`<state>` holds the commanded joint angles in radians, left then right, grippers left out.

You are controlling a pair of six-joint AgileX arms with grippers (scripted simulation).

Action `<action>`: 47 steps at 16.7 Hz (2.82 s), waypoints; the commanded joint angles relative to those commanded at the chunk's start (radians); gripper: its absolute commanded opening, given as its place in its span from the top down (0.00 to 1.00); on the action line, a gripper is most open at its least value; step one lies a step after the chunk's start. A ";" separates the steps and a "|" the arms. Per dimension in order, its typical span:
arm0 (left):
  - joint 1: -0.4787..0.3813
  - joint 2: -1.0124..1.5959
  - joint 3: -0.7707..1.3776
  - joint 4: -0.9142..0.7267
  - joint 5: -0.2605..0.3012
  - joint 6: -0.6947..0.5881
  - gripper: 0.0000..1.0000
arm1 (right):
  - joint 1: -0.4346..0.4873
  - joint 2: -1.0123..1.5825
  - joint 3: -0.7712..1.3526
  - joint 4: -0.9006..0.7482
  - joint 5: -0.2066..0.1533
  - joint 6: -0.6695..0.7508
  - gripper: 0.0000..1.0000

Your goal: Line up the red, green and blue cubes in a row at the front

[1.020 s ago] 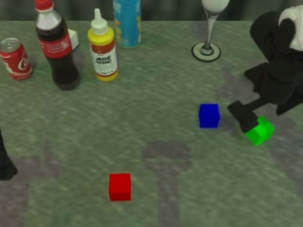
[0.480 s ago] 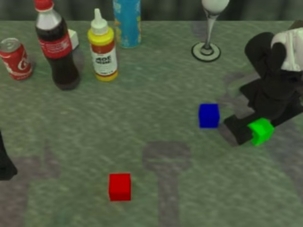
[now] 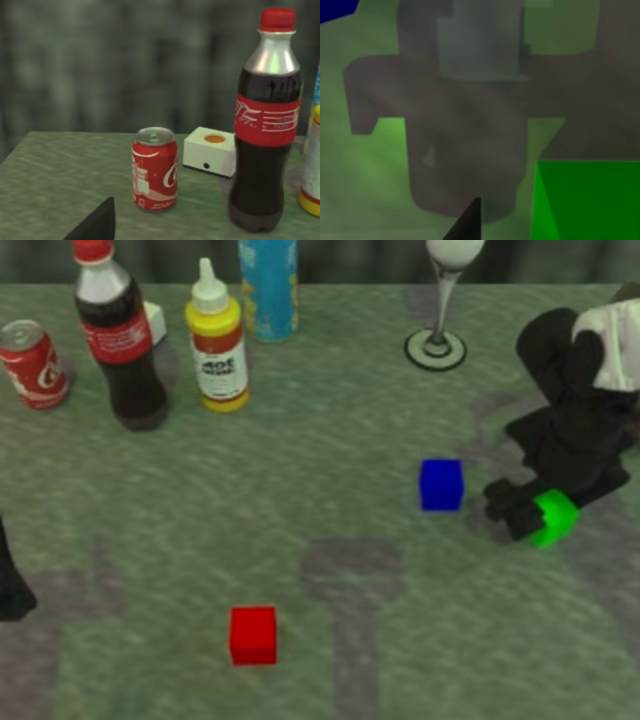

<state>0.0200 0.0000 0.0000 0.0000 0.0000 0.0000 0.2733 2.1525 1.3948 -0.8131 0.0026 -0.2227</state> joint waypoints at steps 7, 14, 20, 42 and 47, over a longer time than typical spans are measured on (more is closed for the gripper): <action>0.000 0.000 0.000 0.000 0.000 0.000 0.00 | 0.000 0.000 0.000 0.000 0.000 0.000 1.00; 0.000 0.000 0.000 0.000 0.000 0.000 0.00 | -0.002 -0.015 0.004 -0.006 -0.003 0.003 1.00; 0.000 0.000 0.000 0.000 0.000 0.000 0.00 | 0.003 -0.070 0.094 -0.161 -0.004 0.002 1.00; 0.000 0.000 0.000 0.000 0.000 0.000 0.00 | 0.458 -0.122 0.165 -0.309 0.000 0.859 1.00; 0.000 0.000 0.000 0.000 0.000 0.000 0.00 | 0.594 -0.157 0.159 -0.307 0.004 1.090 1.00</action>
<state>0.0200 0.0000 0.0000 0.0000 0.0000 0.0000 0.8671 1.9954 1.5535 -1.1204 0.0070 0.8671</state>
